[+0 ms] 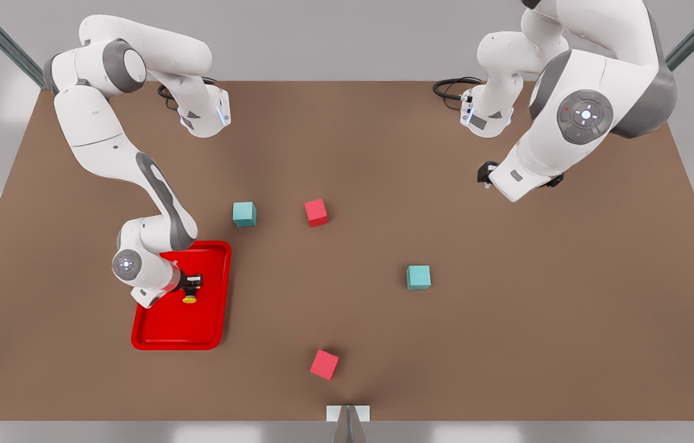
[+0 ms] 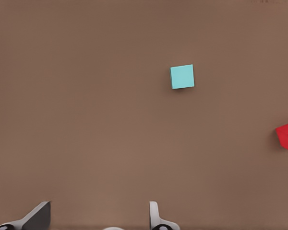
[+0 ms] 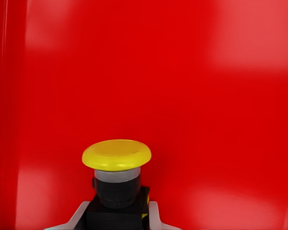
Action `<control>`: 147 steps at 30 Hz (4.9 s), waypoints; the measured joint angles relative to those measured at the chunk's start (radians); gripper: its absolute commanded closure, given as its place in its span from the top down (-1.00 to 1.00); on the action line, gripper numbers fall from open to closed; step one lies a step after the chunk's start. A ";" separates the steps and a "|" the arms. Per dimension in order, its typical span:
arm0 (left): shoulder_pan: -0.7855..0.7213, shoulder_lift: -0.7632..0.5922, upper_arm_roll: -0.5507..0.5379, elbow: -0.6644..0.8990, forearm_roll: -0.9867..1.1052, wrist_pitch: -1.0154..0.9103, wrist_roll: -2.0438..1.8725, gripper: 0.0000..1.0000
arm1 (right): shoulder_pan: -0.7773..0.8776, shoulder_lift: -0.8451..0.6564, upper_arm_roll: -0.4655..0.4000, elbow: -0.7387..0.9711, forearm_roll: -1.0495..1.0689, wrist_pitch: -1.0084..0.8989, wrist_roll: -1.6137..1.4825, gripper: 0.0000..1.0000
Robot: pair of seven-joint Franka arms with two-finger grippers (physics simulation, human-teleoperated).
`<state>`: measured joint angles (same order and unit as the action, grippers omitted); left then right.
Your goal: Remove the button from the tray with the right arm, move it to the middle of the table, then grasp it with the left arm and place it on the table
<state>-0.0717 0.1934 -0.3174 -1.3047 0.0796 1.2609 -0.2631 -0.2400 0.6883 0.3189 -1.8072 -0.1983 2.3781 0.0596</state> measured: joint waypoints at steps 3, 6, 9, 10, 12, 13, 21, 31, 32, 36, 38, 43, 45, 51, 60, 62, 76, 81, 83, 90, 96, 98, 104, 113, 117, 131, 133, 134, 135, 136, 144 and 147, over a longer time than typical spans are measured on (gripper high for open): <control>-0.009 0.001 -0.004 0.000 0.001 0.001 -0.001 1.00 | -0.001 0.001 0.000 0.000 0.004 0.002 -0.001 -0.05; -0.015 0.001 -0.008 0.000 0.001 0.001 -0.001 1.00 | -0.001 -0.001 0.000 0.000 0.006 0.003 -0.003 -0.06; -0.014 0.001 -0.008 0.000 0.001 0.001 -0.002 1.00 | -0.001 -0.005 0.000 0.000 0.008 0.001 -0.005 -0.08; -0.013 0.001 -0.008 0.000 0.001 0.001 -0.002 1.00 | -0.001 -0.006 0.000 0.000 0.008 0.000 -0.006 -0.08; -0.013 0.000 -0.009 0.000 0.001 0.001 -0.002 1.00 | -0.001 -0.012 0.000 -0.002 0.009 -0.003 -0.007 -0.08; -0.013 0.000 -0.010 0.000 0.001 0.001 -0.003 1.00 | -0.001 -0.021 0.001 -0.005 0.010 -0.006 -0.007 -0.08; -0.013 0.001 -0.010 0.002 0.001 0.001 -0.003 1.00 | 0.179 -0.088 0.003 0.177 0.073 -0.170 0.023 -0.08; 0.041 -0.002 0.009 0.049 0.001 -0.032 -0.001 1.00 | 0.785 0.102 -0.370 0.645 0.364 -0.433 0.245 -0.09; 0.046 -0.002 0.008 0.049 0.001 -0.037 -0.001 1.00 | 0.818 0.149 -0.380 0.703 0.390 -0.445 0.273 -0.09; 0.047 -0.002 0.009 0.049 0.001 -0.049 0.000 1.00 | 0.899 0.309 -0.386 0.901 0.471 -0.480 0.385 -0.09; 0.049 -0.002 0.009 0.049 0.001 -0.053 0.001 1.00 | 0.920 0.355 -0.387 0.954 0.494 -0.487 0.437 -0.09; 0.050 -0.002 0.008 0.049 0.001 -0.058 0.002 1.00 | 0.954 0.407 -0.399 0.986 0.517 -0.459 0.552 -0.08; 0.050 -0.002 0.009 0.049 0.001 -0.059 0.003 1.00 | 0.969 0.421 -0.398 0.993 0.522 -0.441 0.592 -0.07; 0.050 -0.002 0.008 0.049 0.001 -0.061 0.004 1.00 | 1.016 0.476 -0.399 1.026 0.524 -0.384 0.691 1.00; 0.051 -0.002 0.009 0.048 0.001 -0.062 0.005 1.00 | 0.802 0.288 -0.324 0.906 0.524 -0.425 0.759 1.00; 0.050 -0.002 0.009 0.048 0.001 -0.062 0.005 1.00 | 0.647 0.129 -0.317 0.747 0.485 -0.461 0.733 1.00; -0.127 0.164 -0.018 0.046 0.027 0.067 -0.028 1.00 | 0.074 -0.334 -0.146 0.519 0.209 -0.817 0.294 1.00; -0.258 0.288 -0.019 0.044 0.032 0.208 -0.091 1.00 | 0.077 -0.337 -0.149 0.536 0.191 -0.832 0.187 1.00; -0.295 0.344 -0.019 0.040 0.036 0.289 -0.119 1.00 | 0.080 -0.336 -0.152 0.546 0.176 -0.822 0.152 1.00; -0.323 0.500 -0.015 0.027 0.061 0.516 -0.211 1.00 | 0.077 -0.329 -0.146 0.560 0.135 -0.810 0.057 1.00; -0.338 0.561 -0.010 -0.011 0.093 0.658 -0.280 1.00 | 0.088 -0.332 -0.143 0.559 0.123 -0.806 0.000 1.00; -0.351 0.585 -0.010 -0.013 0.101 0.703 -0.298 1.00 | 0.088 -0.334 -0.143 0.561 0.120 -0.806 -0.015 1.00; -0.380 0.680 -0.010 -0.008 0.173 0.807 -0.341 1.00 | 0.078 -0.334 -0.145 0.565 0.117 -0.816 -0.052 1.00; -0.374 0.683 -0.003 -0.091 0.271 0.887 -0.384 1.00 | 0.075 -0.333 -0.156 0.561 0.098 -0.831 -0.089 1.00; -0.374 0.691 -0.004 -0.099 0.288 0.900 -0.399 1.00 | 0.078 -0.336 -0.155 0.563 0.080 -0.849 -0.100 1.00; -0.375 0.719 -0.005 -0.100 0.294 0.915 -0.432 0.85 | 0.084 -0.336 -0.152 0.571 0.072 -0.869 -0.124 1.00; -0.374 0.719 -0.005 -0.100 0.294 0.915 -0.435 0.48 | 0.083 -0.336 -0.152 0.571 0.072 -0.870 -0.126 1.00; -0.373 0.718 -0.005 -0.100 0.294 0.914 -0.437 0.32 | 0.082 -0.336 -0.152 0.572 0.071 -0.870 -0.127 1.00; -0.373 0.718 -0.005 -0.100 0.294 0.913 -0.439 0.12 | 0.081 -0.336 -0.153 0.572 0.071 -0.870 -0.128 1.00; -0.373 0.717 -0.005 -0.099 0.294 0.912 -0.442 -0.04 | 0.079 -0.336 -0.153 0.572 0.071 -0.870 -0.129 1.00; -0.373 0.674 -0.008 -0.079 0.299 0.863 -0.480 -0.29 | 0.079 -0.336 -0.152 0.572 0.072 -0.872 -0.135 1.00; -0.362 0.641 -0.013 -0.053 0.292 0.824 -0.495 -0.29 | 0.077 -0.338 -0.153 0.572 0.072 -0.873 -0.137 1.00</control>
<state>-0.4341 0.8346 -0.3304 -1.3580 0.3718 2.0851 -0.7585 -0.1630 0.3508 0.1659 -1.2354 -0.1264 1.5055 -0.0772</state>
